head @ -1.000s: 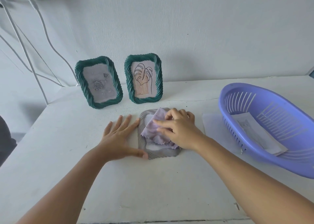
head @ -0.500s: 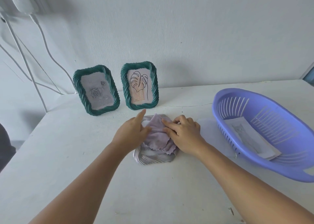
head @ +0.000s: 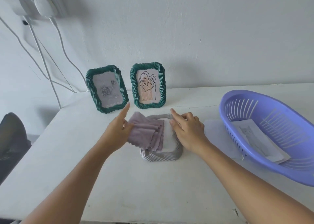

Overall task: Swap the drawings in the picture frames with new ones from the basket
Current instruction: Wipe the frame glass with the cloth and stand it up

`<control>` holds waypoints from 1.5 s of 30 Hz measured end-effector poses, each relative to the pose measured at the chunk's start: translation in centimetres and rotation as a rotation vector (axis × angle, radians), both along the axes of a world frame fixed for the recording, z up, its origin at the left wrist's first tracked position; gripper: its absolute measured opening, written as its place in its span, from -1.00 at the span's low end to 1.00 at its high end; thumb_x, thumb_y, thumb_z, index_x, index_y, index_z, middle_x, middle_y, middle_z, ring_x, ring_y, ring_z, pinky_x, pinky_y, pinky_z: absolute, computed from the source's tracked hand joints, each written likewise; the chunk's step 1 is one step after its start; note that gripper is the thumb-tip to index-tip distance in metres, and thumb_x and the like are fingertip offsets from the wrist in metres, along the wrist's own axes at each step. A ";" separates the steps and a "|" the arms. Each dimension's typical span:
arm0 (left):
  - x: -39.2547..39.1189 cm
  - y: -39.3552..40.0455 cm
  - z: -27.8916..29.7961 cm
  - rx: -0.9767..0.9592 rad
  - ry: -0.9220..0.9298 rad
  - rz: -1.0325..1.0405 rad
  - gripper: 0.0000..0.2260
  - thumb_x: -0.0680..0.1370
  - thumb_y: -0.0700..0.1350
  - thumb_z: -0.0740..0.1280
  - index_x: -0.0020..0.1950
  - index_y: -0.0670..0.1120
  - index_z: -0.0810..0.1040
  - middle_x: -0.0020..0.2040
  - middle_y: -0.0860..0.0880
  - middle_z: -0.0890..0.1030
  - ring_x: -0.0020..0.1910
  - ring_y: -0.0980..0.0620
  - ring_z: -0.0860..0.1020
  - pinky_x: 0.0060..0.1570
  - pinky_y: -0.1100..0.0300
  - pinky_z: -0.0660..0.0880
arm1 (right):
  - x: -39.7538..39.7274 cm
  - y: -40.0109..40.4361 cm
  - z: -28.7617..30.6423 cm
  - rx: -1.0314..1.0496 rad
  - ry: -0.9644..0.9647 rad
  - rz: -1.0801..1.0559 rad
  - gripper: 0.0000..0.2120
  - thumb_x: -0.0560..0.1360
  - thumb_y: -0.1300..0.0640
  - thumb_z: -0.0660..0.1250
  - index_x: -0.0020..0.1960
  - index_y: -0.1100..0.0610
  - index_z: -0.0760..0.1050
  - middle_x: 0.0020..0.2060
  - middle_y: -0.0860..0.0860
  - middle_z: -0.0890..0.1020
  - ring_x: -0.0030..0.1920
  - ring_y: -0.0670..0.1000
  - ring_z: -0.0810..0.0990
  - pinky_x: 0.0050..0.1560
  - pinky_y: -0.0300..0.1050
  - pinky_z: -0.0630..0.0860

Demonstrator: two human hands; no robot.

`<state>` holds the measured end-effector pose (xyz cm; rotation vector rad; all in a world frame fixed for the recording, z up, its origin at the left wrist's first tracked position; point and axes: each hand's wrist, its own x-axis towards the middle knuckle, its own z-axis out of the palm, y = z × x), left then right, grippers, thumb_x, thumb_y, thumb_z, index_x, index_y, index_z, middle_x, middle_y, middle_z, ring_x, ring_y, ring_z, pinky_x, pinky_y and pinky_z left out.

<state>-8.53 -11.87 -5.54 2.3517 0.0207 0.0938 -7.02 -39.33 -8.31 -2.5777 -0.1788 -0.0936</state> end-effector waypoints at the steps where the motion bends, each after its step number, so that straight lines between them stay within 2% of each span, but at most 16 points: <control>1: -0.4 1.5 -0.1 0.019 0.003 0.038 -0.40 0.67 -0.06 0.25 0.60 0.36 0.07 -0.14 -0.10 0.60 -0.23 -0.05 0.59 -0.35 0.25 0.47 | 0.1 0.2 0.0 -0.011 0.021 0.004 -0.52 0.67 -0.24 0.03 0.58 -0.30 0.15 0.21 -0.02 0.41 0.24 0.13 0.40 0.31 0.10 0.27; 10: -3.8 10.5 -1.8 0.214 0.060 0.279 -0.40 0.66 -0.09 0.24 0.63 0.26 0.10 -0.10 -0.06 0.47 -0.21 0.04 0.48 -0.32 0.23 0.34 | 0.0 0.8 -0.8 -0.116 0.064 -0.007 -0.44 0.66 -0.22 0.10 0.62 -0.23 0.08 0.24 0.02 0.40 0.28 0.14 0.41 0.35 0.07 0.32; 14: -4.3 10.3 -2.0 0.327 0.052 0.277 -0.40 0.66 -0.08 0.24 0.66 0.17 0.09 -0.07 -0.09 0.46 -0.14 -0.10 0.49 -0.15 0.06 0.41 | -0.2 0.8 -1.1 -0.180 0.040 -0.004 -0.43 0.65 -0.22 0.12 0.63 -0.21 0.10 0.26 0.03 0.39 0.28 0.15 0.41 0.32 0.05 0.31; 18: -4.3 9.5 -1.2 0.463 0.061 0.322 -0.39 0.64 -0.06 0.22 0.65 0.17 0.09 0.05 -0.17 0.46 0.09 -0.25 0.46 0.06 -0.08 0.45 | -0.1 0.7 -1.1 -0.159 0.044 -0.008 -0.43 0.65 -0.22 0.13 0.62 -0.20 0.12 0.27 0.03 0.39 0.29 0.15 0.40 0.34 0.06 0.31; 21: -4.3 7.9 -0.5 0.516 0.002 0.346 -0.38 0.61 -0.05 0.25 0.65 0.14 0.12 0.15 -0.20 0.44 0.15 -0.25 0.39 0.10 -0.11 0.43 | -0.3 0.7 -0.9 -0.123 0.057 0.000 -0.41 0.64 -0.23 0.14 0.63 -0.21 0.09 0.25 0.01 0.38 0.30 0.14 0.39 0.36 0.07 0.29; 27: -2.6 0.8 0.3 0.394 -0.052 0.075 -0.41 0.64 0.10 0.26 0.64 0.12 0.14 0.15 -0.10 0.54 0.19 -0.17 0.47 0.13 -0.11 0.46 | -1.0 0.3 -0.6 -0.155 0.088 -0.051 -0.33 0.60 -0.37 0.07 0.63 -0.18 0.04 0.25 0.01 0.36 0.33 0.11 0.36 0.37 0.14 0.21; 31: -1.8 -3.4 -0.3 0.474 0.029 -0.059 -0.39 0.67 0.16 0.16 0.66 0.07 0.04 0.21 -0.11 0.56 0.26 -0.17 0.47 0.24 -0.14 0.45 | -1.3 0.1 -0.3 -0.190 0.133 -0.063 -0.28 0.58 -0.40 0.05 0.64 -0.11 0.07 0.27 0.04 0.34 0.36 0.13 0.33 0.38 0.14 0.20; 37: -1.9 -4.7 -1.2 0.507 0.023 -0.076 -0.42 0.68 0.08 0.14 0.66 0.01 0.05 0.28 -0.15 0.53 0.29 -0.22 0.44 0.30 -0.10 0.39 | -1.6 0.4 -0.1 -0.200 0.177 -0.045 -0.29 0.56 -0.42 0.06 0.61 -0.11 0.16 0.25 0.01 0.29 0.37 0.13 0.28 0.40 0.13 0.17; 41: -2.3 -4.5 -1.7 0.362 0.015 -0.055 -0.40 0.66 0.03 0.24 0.67 0.02 0.09 0.31 -0.14 0.51 0.35 -0.19 0.40 0.34 -0.09 0.36 | -2.0 0.7 0.2 -0.161 0.195 -0.036 -0.29 0.56 -0.40 0.09 0.62 -0.13 0.12 0.27 0.00 0.28 0.39 0.12 0.26 0.41 0.10 0.14; 45: -2.5 -4.6 -2.1 0.183 0.040 0.000 -0.41 0.65 -0.01 0.27 0.65 0.08 0.13 0.35 -0.14 0.47 0.32 -0.16 0.48 0.32 -0.12 0.43 | -2.2 1.0 0.7 -0.049 0.192 0.009 -0.28 0.59 -0.30 0.17 0.65 -0.08 0.04 0.36 0.02 0.39 0.43 0.11 0.33 0.38 0.09 0.22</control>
